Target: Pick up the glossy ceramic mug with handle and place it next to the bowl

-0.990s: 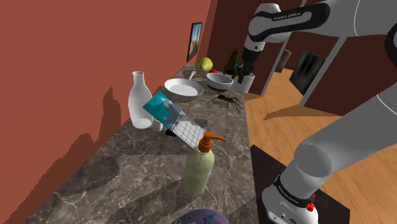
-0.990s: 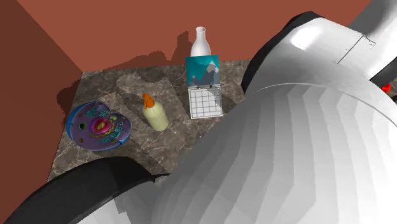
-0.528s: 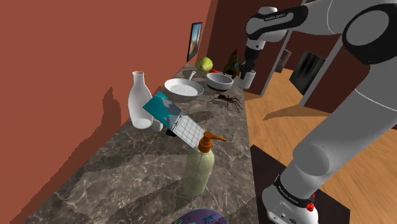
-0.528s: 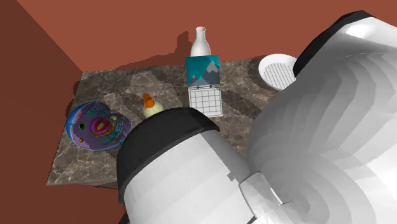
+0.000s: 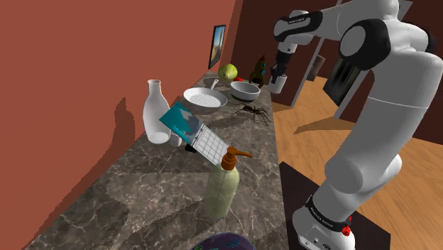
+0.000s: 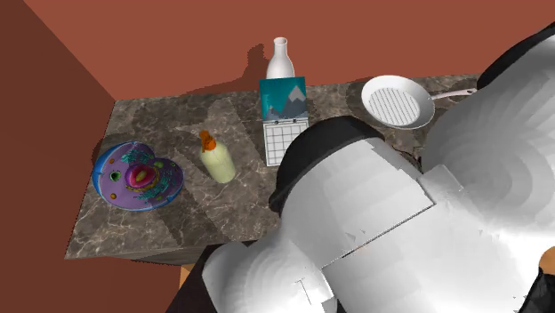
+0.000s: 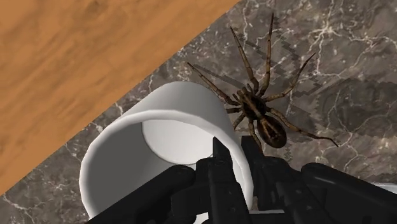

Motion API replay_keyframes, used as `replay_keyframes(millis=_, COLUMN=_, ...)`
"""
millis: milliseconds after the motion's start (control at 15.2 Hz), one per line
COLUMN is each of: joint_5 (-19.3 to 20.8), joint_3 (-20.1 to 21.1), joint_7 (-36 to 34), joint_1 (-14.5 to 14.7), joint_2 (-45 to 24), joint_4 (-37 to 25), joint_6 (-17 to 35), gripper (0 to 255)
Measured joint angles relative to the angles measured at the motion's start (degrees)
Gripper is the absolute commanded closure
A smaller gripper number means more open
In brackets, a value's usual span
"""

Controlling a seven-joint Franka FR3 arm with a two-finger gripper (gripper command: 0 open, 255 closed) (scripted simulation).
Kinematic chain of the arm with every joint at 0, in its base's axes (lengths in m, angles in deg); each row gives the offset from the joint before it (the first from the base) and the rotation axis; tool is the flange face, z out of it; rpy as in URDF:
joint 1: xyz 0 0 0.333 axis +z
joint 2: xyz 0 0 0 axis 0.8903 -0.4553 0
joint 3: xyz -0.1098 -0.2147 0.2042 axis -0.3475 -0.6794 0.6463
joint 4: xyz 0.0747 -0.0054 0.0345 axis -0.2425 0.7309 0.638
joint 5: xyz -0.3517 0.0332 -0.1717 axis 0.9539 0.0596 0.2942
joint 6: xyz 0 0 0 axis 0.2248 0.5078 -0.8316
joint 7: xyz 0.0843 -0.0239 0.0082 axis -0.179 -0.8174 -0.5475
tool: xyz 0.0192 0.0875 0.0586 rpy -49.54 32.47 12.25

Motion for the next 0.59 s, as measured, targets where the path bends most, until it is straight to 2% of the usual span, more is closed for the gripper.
replay_keyframes(millis=330, joint_5=-3.90, joint_3=-0.78, joint_7=4.80, joint_1=-4.71, joint_2=-11.95, joint_4=-16.47, joint_6=-4.99, gripper=255)
replay_keyframes(millis=594, joint_5=-7.04, joint_3=-0.25, joint_7=6.93, joint_1=-9.79, joint_2=-24.62, joint_4=-35.64, joint_6=-11.65, gripper=255)
